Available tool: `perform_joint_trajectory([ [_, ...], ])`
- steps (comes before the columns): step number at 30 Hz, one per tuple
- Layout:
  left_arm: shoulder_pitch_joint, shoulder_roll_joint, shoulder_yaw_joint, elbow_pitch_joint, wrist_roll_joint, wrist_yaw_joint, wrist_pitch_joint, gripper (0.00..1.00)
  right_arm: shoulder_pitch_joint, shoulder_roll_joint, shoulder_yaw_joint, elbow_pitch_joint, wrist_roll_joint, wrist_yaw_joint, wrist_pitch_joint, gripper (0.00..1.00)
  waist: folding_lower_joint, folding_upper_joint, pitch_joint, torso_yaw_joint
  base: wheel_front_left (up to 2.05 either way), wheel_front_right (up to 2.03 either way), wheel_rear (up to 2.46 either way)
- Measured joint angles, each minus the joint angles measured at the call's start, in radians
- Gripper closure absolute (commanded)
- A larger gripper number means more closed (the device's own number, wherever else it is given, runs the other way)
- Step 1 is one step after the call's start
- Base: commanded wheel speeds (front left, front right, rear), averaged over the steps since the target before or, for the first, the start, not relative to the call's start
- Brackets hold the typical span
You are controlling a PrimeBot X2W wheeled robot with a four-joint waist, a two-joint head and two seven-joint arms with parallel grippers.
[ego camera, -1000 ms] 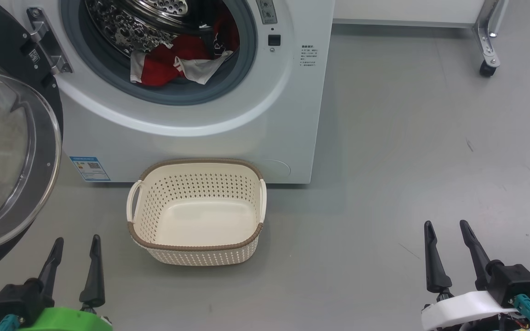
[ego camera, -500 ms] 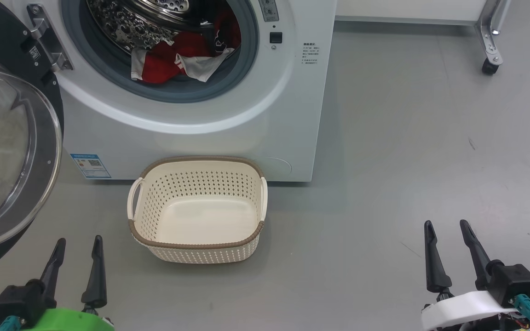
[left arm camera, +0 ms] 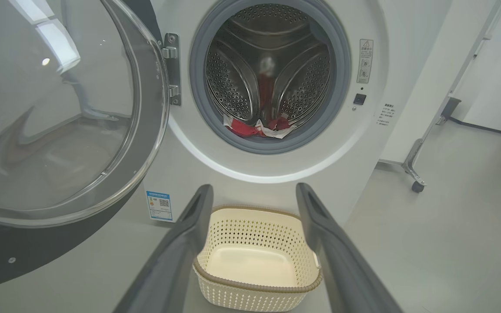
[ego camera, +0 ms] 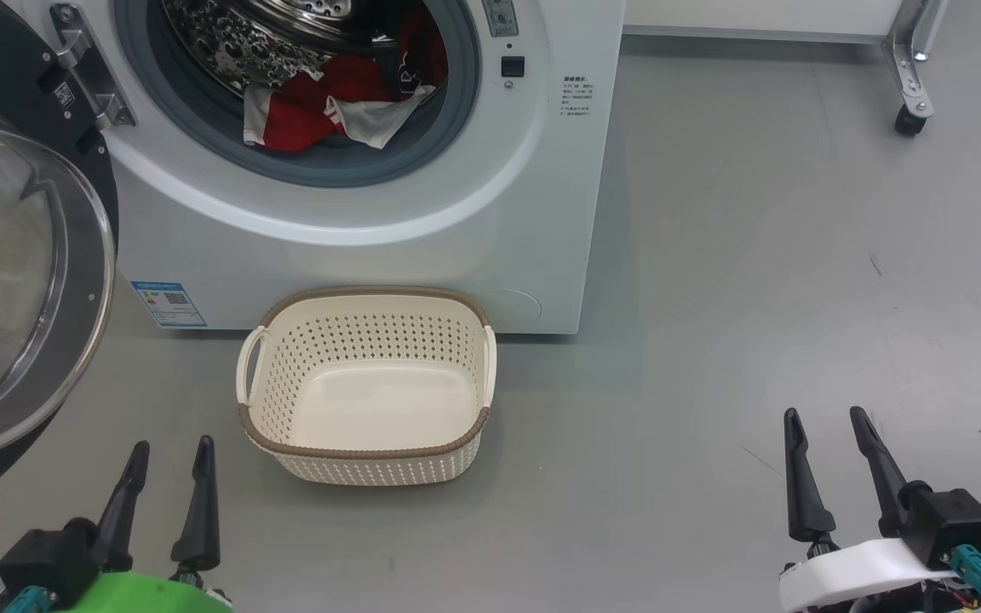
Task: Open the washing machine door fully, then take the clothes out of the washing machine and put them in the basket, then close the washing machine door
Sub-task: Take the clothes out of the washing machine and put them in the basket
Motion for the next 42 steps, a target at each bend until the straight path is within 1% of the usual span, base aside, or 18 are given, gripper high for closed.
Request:
perform_joint_trajectory([
  [9,0.000,0.007,0.011,-0.013,-0.010,0.000,0.000,0.00,0.000,0.000,0.000,0.000,0.000,0.000,0.000,0.00,0.0000,0.0000,0.002,0.003,0.29,-0.29,0.00],
  [19,0.000,0.014,0.012,-0.015,-0.012,0.000,0.000,0.00,0.000,0.000,0.000,0.000,0.000,0.000,0.000,0.00,0.0000,0.0000,0.001,0.009,0.66,-0.66,0.00],
  [29,0.000,0.019,0.013,-0.015,-0.012,0.000,0.000,0.00,0.000,0.000,0.000,0.001,0.000,0.000,0.000,0.00,0.0000,0.0000,-0.002,0.016,1.07,-1.07,0.00],
  [33,0.000,0.038,0.021,-0.013,0.025,0.000,0.000,0.00,0.000,0.000,0.002,0.002,0.000,0.000,0.000,0.00,0.0000,0.0000,-0.001,0.018,1.27,-1.27,0.00],
  [42,0.000,0.034,0.025,-0.012,0.039,0.000,0.000,0.00,0.000,0.000,0.007,0.005,0.000,-0.001,0.000,0.00,0.0000,0.0000,-0.001,0.019,1.02,-1.02,0.00],
])
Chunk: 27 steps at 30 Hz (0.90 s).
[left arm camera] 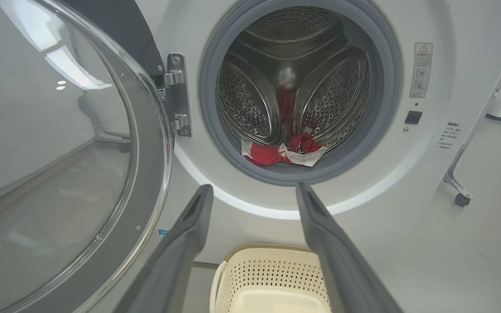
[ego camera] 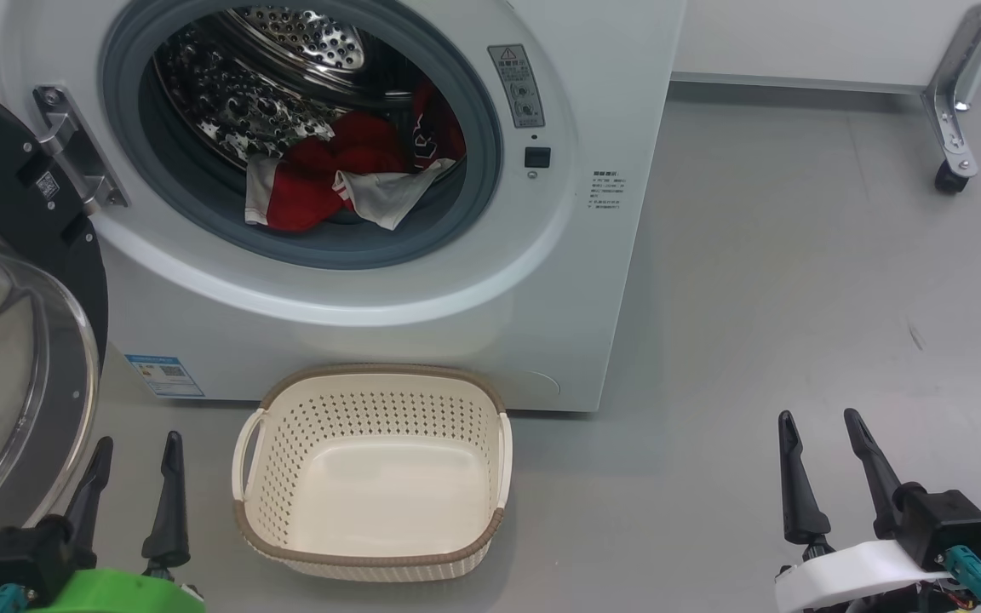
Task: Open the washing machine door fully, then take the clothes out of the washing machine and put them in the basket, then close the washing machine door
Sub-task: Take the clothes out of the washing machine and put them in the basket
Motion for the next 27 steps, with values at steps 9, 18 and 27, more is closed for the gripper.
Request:
perform_joint_trajectory([
  [9,0.000,-0.005,0.004,0.000,0.008,0.000,0.000,0.00,0.000,0.000,0.007,0.001,0.002,-0.001,0.000,0.00,0.0000,0.0000,-0.001,-0.001,0.66,-0.66,0.00],
  [18,0.000,-0.007,-0.002,0.000,0.013,0.000,0.000,0.00,0.000,0.000,0.011,0.005,0.002,-0.001,0.000,0.00,0.0001,0.0000,-0.002,-0.002,0.30,-0.30,0.00],
  [27,0.000,-0.007,-0.005,0.000,0.013,0.000,0.000,0.00,0.000,0.000,0.012,0.005,0.003,-0.001,0.000,0.00,0.0001,0.0000,-0.001,-0.003,0.03,-0.03,0.00],
])
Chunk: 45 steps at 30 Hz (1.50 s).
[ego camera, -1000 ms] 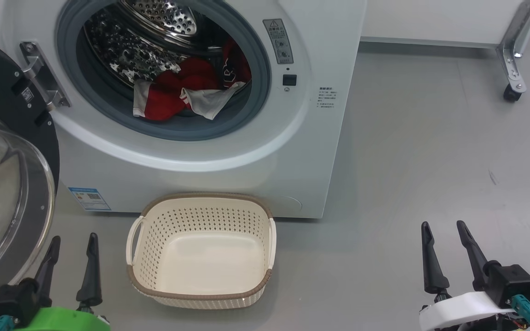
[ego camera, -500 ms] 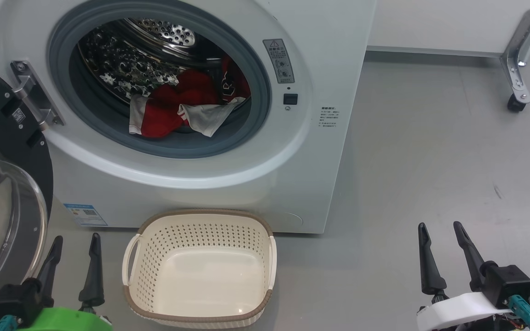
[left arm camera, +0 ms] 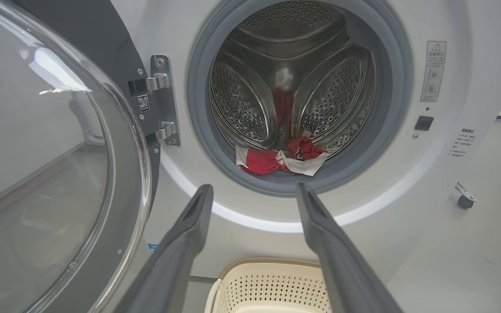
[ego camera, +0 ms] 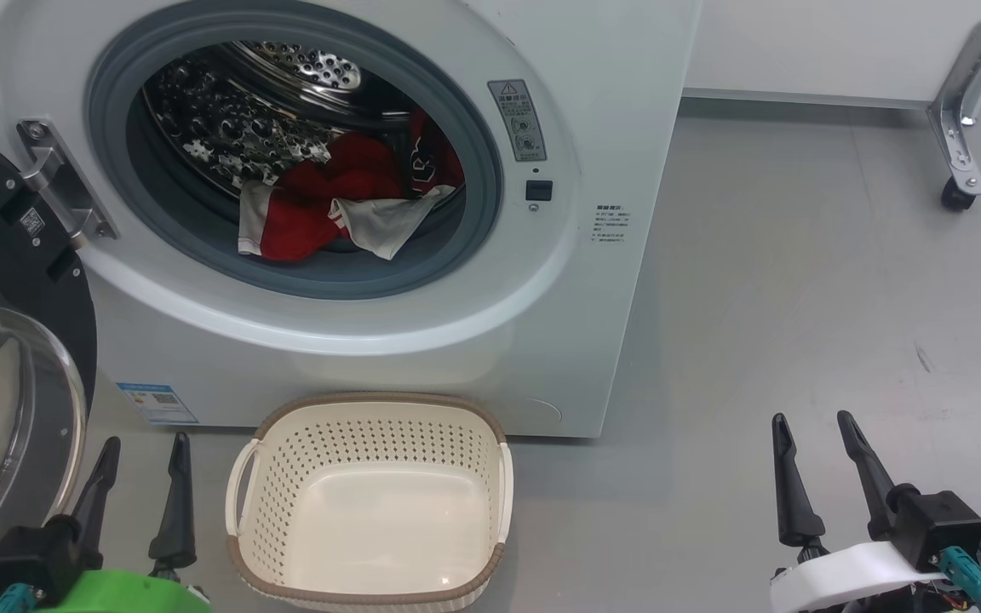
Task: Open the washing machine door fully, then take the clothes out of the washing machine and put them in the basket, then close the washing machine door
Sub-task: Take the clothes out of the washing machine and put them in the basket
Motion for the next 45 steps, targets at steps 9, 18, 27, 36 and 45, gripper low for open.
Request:
perform_joint_trajectory([
  [9,0.001,0.000,0.000,0.000,0.002,0.000,0.000,0.00,0.000,0.000,0.000,0.000,0.001,-0.001,0.000,0.00,0.0000,0.0000,0.007,0.000,0.00,0.00,0.00],
  [18,0.001,0.000,0.000,0.000,0.002,0.000,0.000,0.00,0.000,0.000,0.003,-0.001,0.001,-0.008,0.000,0.00,0.0000,0.0000,0.016,0.001,0.00,0.00,0.00],
  [27,0.001,0.000,0.002,-0.003,0.001,0.000,0.000,0.00,-0.001,0.000,0.013,-0.008,0.001,-0.008,0.000,0.00,0.0000,0.0000,0.028,-0.002,0.00,0.00,0.00],
  [36,-0.002,0.014,0.014,-0.016,-0.007,0.000,0.000,0.00,-0.011,0.000,0.043,-0.031,-0.008,-0.010,0.000,0.00,0.0000,0.0000,0.078,-0.016,0.00,0.00,0.00],
  [45,-0.082,0.095,0.023,-0.015,-0.048,0.000,0.001,0.00,-0.036,-0.001,0.107,-0.063,-0.047,-0.028,0.000,0.00,0.0000,0.0000,0.178,-0.060,0.00,0.00,0.00],
])
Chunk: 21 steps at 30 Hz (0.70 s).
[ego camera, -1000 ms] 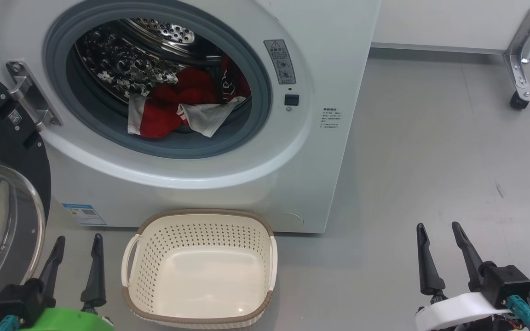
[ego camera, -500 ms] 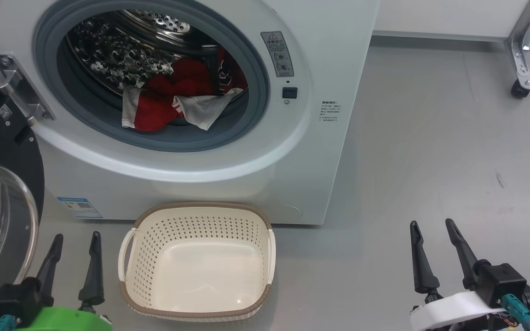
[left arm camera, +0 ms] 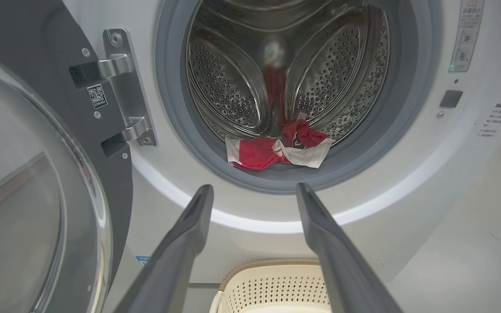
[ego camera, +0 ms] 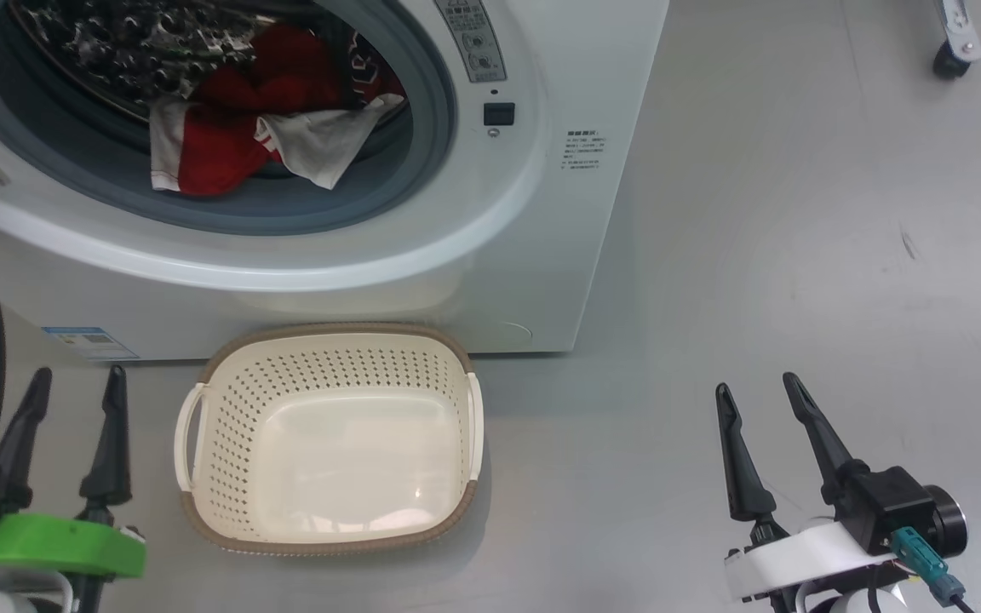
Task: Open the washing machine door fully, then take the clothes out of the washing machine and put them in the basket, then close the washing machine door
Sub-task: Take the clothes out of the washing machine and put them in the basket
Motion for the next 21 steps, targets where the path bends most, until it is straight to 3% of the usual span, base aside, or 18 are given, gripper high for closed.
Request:
perform_joint_trajectory([
  [11,-0.202,0.098,-0.008,-0.008,-0.049,0.000,0.064,0.00,-0.073,-0.002,0.078,-0.061,0.000,-0.033,0.000,0.00,0.0001,0.0000,0.134,-0.079,0.00,0.00,0.00],
  [21,-0.417,0.152,0.006,0.046,-0.105,0.000,0.156,0.00,-0.119,-0.004,0.137,-0.082,0.015,-0.062,0.000,0.00,0.0001,0.0000,0.244,-0.166,0.00,0.00,0.00],
])
